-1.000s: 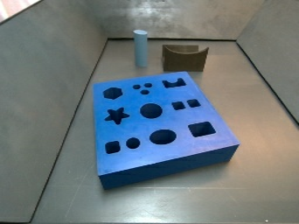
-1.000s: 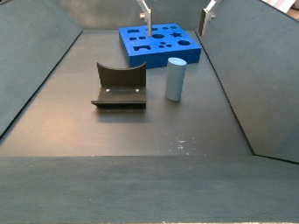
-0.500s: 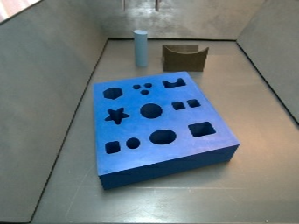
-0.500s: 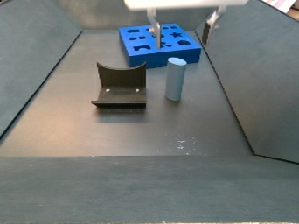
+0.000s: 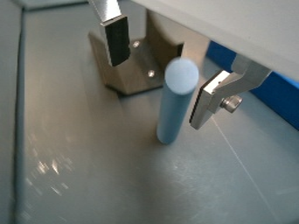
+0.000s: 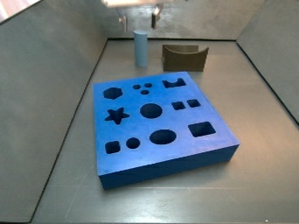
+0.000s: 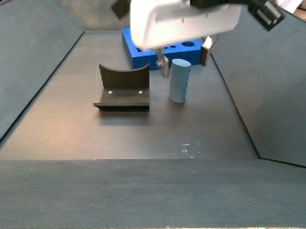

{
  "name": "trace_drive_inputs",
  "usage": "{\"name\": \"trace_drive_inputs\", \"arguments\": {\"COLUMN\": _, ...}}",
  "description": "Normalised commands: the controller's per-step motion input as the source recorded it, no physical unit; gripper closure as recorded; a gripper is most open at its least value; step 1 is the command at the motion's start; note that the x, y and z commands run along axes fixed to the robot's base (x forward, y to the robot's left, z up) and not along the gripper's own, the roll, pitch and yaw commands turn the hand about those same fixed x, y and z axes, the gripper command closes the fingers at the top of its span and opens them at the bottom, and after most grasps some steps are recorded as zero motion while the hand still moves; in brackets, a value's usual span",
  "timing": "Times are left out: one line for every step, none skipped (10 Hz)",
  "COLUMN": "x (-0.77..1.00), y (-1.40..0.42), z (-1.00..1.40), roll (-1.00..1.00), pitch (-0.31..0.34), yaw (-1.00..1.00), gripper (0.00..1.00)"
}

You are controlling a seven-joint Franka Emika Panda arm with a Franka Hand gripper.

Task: Pick up the oval object. Move up. Move to above the board. Insert the oval object.
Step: Pick up the oval object.

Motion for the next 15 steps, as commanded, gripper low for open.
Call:
{"name": "trace_drive_inputs", "arguments": {"x": 0.0, "y": -0.26, "z": -0.91, "roll": 0.1, "pitch": 0.133, "yaw": 0.93, "gripper": 0.0}}
{"name": "trace_drive_inputs", "arguments": {"x": 0.0, "y": -0.36, "z": -0.86, "roll": 0.1, "pitch": 0.129, "yaw": 0.83, "gripper": 0.0}}
{"name": "trace_drive_inputs", "arguments": {"x": -0.01, "y": -0.39, "z": -0.75, "roll": 0.08, "pitch": 0.056, "yaw": 0.8, "gripper": 0.0}}
{"name": "trace_drive_inputs", "arguments": {"x": -0.17, "y": -0.22, "z": -0.03, "roll": 0.0, "pitch": -0.067, "yaw": 0.41, "gripper": 0.0}}
{"name": "trace_drive_inputs", "arguments": {"x": 0.0, "y": 0.0, "z": 0.0, "roll": 0.0, "pitch": 0.0, "yaw": 0.0, "gripper": 1.0}}
{"name": "trace_drive_inputs", "arguments": {"x": 0.0, "y": -0.04, "z": -0.04, "roll": 0.0, "pitch": 0.0, "yaw": 0.0, "gripper": 1.0}}
{"name": "trace_drive_inputs", "arguments": {"x": 0.0, "y": 0.0, "z": 0.0, "roll": 0.0, "pitch": 0.0, "yaw": 0.0, "gripper": 1.0}}
{"name": "trace_drive_inputs", "arguments": {"x": 0.0, "y": 0.0, "z": 0.0, "roll": 0.0, "pitch": 0.0, "yaw": 0.0, "gripper": 1.0}}
{"name": "trace_drive_inputs", "arguments": {"x": 0.0, "y": 0.0, "z": 0.0, "roll": 0.0, "pitch": 0.0, "yaw": 0.0, "gripper": 1.0}}
{"name": "trace_drive_inputs", "arguments": {"x": 0.0, "y": 0.0, "z": 0.0, "roll": 0.0, "pitch": 0.0, "yaw": 0.0, "gripper": 1.0}}
{"name": "trace_drive_inputs", "arguments": {"x": 0.0, "y": 0.0, "z": 0.0, "roll": 0.0, "pitch": 0.0, "yaw": 0.0, "gripper": 1.0}}
{"name": "trace_drive_inputs", "arguments": {"x": 0.0, "y": 0.0, "z": 0.0, "roll": 0.0, "pitch": 0.0, "yaw": 0.0, "gripper": 1.0}}
{"name": "trace_drive_inputs", "arguments": {"x": 0.0, "y": 0.0, "z": 0.0, "roll": 0.0, "pitch": 0.0, "yaw": 0.0, "gripper": 1.0}}
{"name": "trace_drive_inputs", "arguments": {"x": 0.0, "y": 0.0, "z": 0.0, "roll": 0.0, "pitch": 0.0, "yaw": 0.0, "gripper": 1.0}}
{"name": "trace_drive_inputs", "arguments": {"x": 0.0, "y": 0.0, "z": 0.0, "roll": 0.0, "pitch": 0.0, "yaw": 0.0, "gripper": 1.0}}
